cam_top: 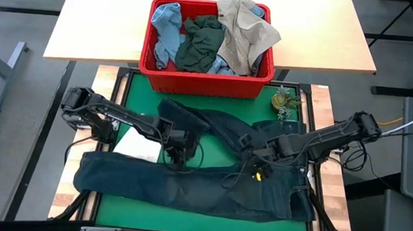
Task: Fold laundry
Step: Fold the dark blue pants
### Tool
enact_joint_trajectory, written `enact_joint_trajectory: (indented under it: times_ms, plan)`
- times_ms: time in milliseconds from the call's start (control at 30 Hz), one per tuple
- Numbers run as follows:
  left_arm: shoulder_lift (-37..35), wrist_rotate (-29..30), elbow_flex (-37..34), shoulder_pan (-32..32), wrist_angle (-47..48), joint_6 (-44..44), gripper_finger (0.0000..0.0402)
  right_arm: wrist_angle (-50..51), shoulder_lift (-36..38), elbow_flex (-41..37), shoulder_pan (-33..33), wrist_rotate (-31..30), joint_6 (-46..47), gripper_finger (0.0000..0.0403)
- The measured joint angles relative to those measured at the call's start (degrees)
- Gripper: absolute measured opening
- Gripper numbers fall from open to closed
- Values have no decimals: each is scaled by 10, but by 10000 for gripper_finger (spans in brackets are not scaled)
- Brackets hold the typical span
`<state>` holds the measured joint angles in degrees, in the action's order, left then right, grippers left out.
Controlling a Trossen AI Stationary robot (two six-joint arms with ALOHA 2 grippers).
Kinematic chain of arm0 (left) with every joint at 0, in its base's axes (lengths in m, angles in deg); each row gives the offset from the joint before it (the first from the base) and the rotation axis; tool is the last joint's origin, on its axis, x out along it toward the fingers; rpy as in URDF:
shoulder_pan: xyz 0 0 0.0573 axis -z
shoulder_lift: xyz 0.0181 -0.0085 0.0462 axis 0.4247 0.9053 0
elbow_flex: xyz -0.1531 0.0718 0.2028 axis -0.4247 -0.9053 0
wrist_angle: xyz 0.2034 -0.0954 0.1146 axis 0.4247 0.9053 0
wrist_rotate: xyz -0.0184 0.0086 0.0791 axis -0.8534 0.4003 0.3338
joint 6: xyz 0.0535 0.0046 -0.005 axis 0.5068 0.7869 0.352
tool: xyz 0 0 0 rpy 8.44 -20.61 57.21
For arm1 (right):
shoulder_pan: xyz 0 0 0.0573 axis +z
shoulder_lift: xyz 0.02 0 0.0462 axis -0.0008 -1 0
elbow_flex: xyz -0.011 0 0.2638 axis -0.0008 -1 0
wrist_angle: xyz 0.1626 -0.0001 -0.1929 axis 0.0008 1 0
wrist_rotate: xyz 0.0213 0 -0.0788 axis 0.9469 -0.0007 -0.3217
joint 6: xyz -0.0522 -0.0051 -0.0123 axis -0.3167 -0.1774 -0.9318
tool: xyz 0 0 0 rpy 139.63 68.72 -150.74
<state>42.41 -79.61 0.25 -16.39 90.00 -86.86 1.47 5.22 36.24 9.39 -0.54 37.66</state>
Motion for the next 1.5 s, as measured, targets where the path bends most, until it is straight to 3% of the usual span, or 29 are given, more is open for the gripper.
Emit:
enact_joint_trajectory:
  times_ms: [467, 800, 1000, 1233, 1500]
  plan:
    - [119, 19, -1, 47, -34, -38, 163, -35, -58, 0, 0, 13, -30, 160]
    - [139, 45, -1, 46, -34, -63, 160, -49, -71, 0, 0, -6, -31, 160]
    - [139, 60, 0, 43, -19, -91, 120, -47, -105, 0, 0, -6, -39, 160]
    - [140, 65, 0, 43, -15, -101, 63, -41, -92, 10, 0, -2, -42, 160]
    - [140, 71, 0, 42, -6, -146, 50, 41, -87, 38, 0, 5, -26, 160]
